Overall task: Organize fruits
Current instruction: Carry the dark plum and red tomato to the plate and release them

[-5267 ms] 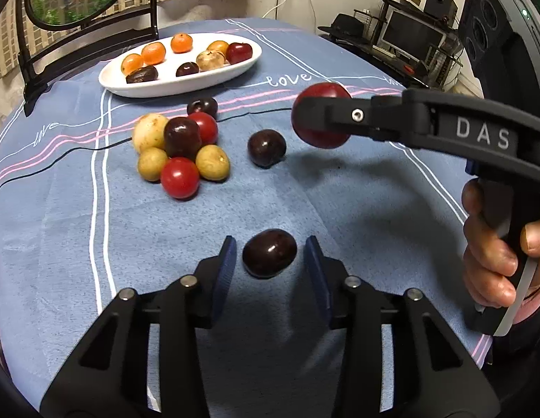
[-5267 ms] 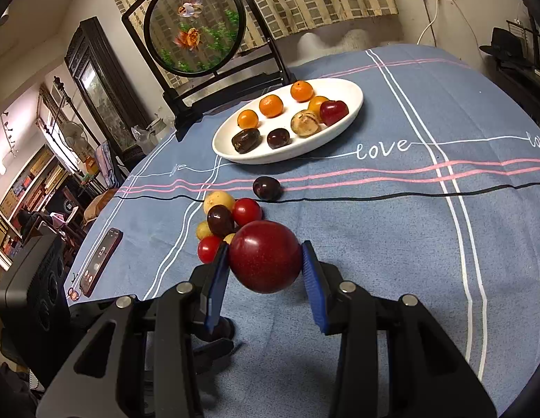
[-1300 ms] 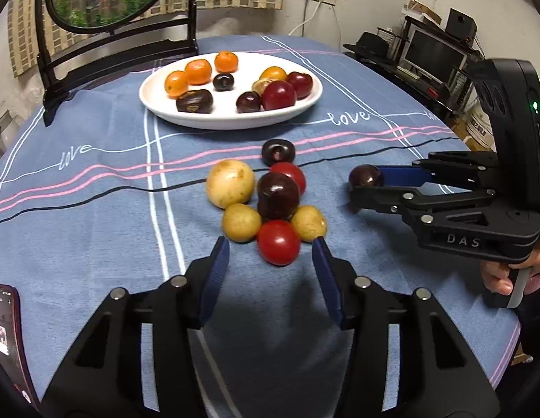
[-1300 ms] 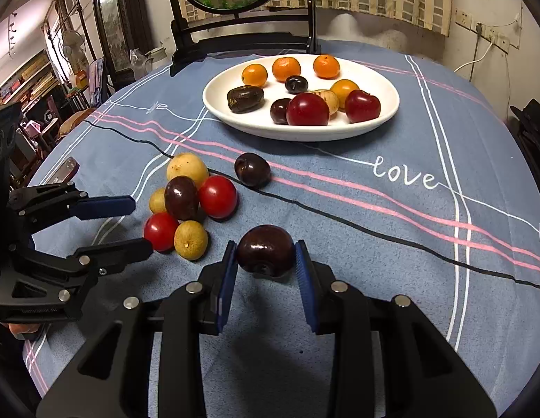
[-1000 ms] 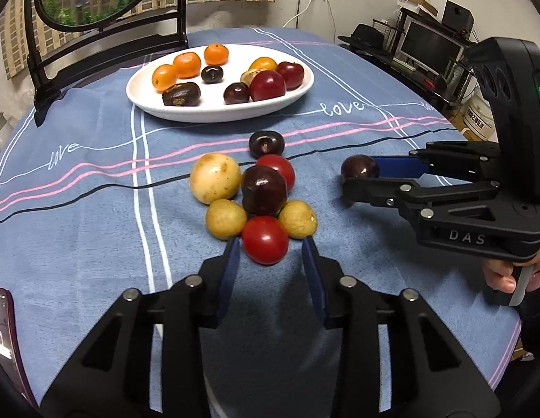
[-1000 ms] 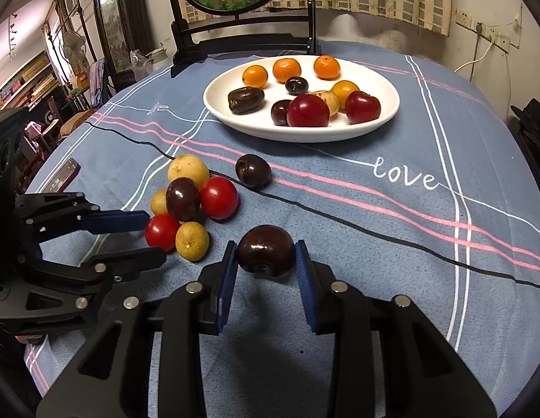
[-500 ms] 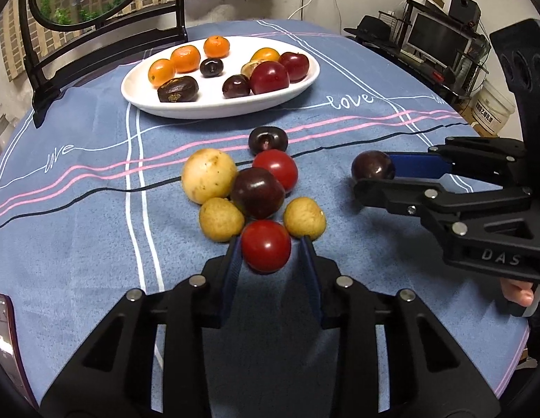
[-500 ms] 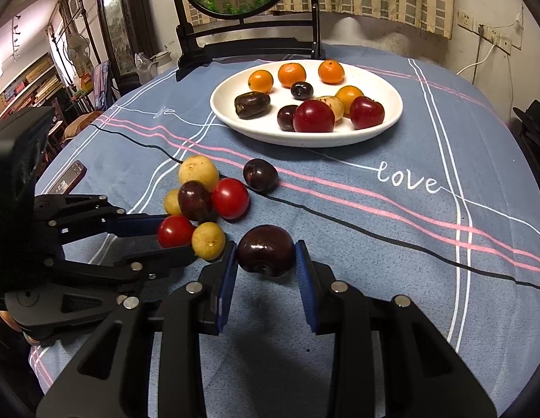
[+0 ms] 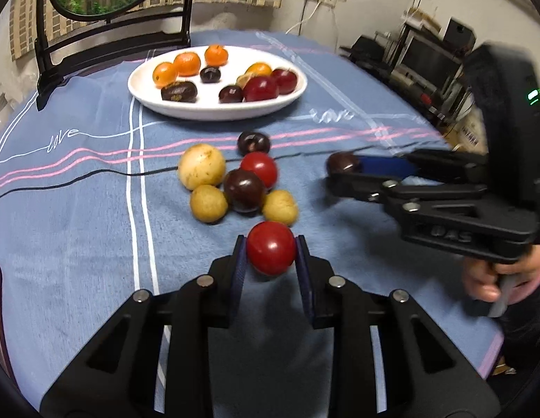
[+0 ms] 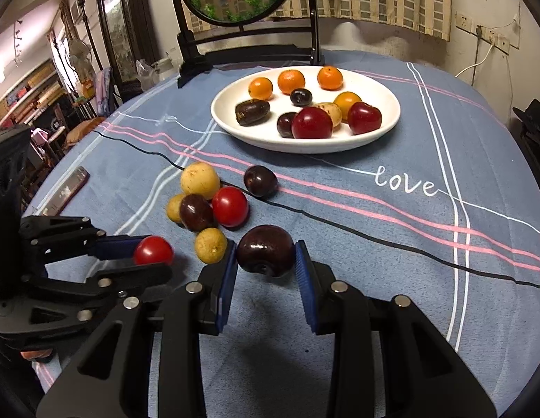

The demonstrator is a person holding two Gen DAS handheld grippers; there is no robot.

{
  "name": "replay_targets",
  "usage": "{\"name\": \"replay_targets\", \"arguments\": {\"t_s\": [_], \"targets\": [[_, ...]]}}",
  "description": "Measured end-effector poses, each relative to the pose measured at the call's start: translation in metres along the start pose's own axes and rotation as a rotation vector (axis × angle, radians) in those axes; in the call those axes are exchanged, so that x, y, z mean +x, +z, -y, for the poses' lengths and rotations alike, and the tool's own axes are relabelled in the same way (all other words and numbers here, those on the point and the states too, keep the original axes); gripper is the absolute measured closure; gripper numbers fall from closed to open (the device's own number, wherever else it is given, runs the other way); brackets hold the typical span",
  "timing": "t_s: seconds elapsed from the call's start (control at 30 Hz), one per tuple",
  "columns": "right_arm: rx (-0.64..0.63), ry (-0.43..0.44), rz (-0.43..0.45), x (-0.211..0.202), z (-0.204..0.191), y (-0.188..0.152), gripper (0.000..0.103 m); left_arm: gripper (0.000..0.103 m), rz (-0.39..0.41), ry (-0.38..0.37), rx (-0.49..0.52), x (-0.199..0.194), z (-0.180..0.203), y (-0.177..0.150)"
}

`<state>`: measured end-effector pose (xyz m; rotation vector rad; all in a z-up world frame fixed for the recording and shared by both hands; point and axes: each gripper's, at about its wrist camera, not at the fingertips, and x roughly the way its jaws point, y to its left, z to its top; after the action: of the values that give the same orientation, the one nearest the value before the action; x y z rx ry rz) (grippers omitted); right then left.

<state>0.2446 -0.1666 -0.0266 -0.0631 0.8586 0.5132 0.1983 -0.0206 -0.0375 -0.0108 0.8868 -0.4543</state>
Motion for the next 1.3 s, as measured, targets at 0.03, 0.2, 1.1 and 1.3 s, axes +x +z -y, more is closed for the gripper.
{"name": "replay_targets", "arguments": {"t_s": [0.03,0.2,1.1,1.3], "targets": [[0.003,0.004,0.007,-0.002,0.000,0.000,0.069,0.075,0.014,-0.018,-0.008,-0.006,-0.001,0.003],[0.061,0.048,0.087,-0.025,0.008,0.032,0.069,0.075,0.081,0.003,-0.005,-0.024,-0.012,0.050],[0.130,-0.032,0.189,0.038,0.054,0.130,0.055,0.016,0.118,0.324,-0.117,0.045,-0.067,0.167],[0.065,-0.023,0.154,0.012,0.025,0.086,0.048,0.008,0.163,0.327,-0.125,0.006,-0.059,0.112]]}}
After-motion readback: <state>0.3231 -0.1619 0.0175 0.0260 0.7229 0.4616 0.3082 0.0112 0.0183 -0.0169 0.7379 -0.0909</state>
